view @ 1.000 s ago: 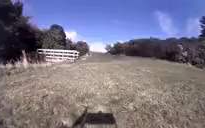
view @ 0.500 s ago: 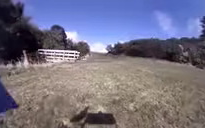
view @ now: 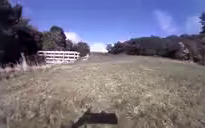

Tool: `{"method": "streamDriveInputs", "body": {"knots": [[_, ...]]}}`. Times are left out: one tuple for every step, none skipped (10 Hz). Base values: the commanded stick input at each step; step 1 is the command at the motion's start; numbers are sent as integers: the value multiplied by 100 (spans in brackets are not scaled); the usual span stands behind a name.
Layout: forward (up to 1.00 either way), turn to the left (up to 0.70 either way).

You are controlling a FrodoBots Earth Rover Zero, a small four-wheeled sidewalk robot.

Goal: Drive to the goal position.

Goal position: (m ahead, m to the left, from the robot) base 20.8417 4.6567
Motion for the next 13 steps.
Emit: {"method": "streamDriveInputs", "body": {"knots": [[10,-65],[0,0],[0,0],[0,0],[0,0],[0,0],[0,0],[0,0],[0,0],[0,0],[6,0],[38,0],[70,0]]}}
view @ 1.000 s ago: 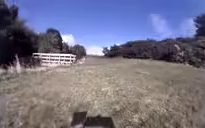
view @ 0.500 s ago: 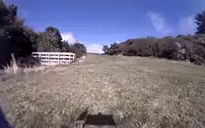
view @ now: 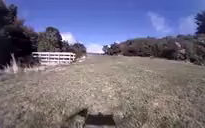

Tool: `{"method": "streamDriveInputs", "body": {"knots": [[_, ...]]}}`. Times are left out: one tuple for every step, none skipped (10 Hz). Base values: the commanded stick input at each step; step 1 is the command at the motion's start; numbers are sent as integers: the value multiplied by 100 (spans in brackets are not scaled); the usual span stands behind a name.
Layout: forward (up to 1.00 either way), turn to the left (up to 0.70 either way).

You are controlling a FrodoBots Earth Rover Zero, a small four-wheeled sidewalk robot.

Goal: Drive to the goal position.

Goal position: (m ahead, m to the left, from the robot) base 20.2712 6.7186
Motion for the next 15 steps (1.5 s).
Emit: {"method": "streamDriveInputs", "body": {"knots": [[70,0],[70,0],[70,-20],[70,-30],[70,-35],[70,-35],[70,-35],[70,-35],[70,-35],[70,-35],[70,-35],[70,-35],[70,-35],[70,-35],[70,-35]]}}
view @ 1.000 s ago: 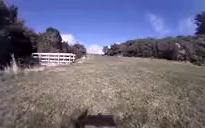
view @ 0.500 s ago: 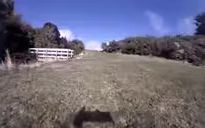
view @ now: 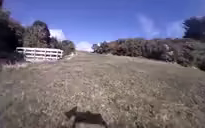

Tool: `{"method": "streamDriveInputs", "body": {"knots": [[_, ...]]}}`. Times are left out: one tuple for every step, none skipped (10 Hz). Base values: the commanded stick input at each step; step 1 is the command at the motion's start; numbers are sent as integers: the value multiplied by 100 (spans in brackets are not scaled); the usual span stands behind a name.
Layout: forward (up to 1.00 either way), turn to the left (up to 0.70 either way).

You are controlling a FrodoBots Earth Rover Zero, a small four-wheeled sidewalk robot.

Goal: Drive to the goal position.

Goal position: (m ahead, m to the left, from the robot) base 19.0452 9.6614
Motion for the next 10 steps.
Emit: {"method": "streamDriveInputs", "body": {"knots": [[58,-41],[26,-57],[0,-70],[0,-70],[0,-70],[0,-70],[0,-70],[0,-70],[0,-70],[0,-70]]}}
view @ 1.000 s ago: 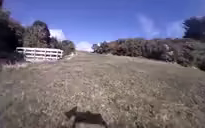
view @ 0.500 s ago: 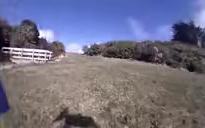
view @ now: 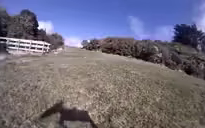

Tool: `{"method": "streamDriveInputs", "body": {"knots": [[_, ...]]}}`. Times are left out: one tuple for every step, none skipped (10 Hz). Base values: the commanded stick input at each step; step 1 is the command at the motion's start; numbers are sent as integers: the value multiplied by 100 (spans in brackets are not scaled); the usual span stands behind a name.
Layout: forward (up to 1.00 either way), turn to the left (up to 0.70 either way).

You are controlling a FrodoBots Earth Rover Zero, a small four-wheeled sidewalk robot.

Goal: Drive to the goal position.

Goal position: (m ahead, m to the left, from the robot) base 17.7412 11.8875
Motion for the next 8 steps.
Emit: {"method": "streamDriveInputs", "body": {"knots": [[0,-70],[0,-70],[0,-70],[0,-70],[0,-70],[0,-70],[0,-70],[0,-70]]}}
